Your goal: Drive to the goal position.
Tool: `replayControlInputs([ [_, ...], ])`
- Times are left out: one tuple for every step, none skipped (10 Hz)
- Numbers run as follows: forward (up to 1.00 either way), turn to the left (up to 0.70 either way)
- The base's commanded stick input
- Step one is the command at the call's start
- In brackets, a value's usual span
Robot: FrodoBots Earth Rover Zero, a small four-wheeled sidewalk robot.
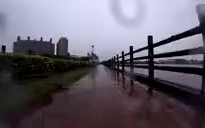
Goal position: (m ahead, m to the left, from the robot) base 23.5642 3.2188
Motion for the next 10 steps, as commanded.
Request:
replayControlInputs([
  [1.00,0.00],
  [1.00,0.00],
  [1.00,0.00],
  [1.00,0.00],
  [1.00,0.00],
  [0.23,0.00],
  [0.00,0.00],
  [0.00,0.00],
  [0.00,0.00],
  [0.00,0.00],
])
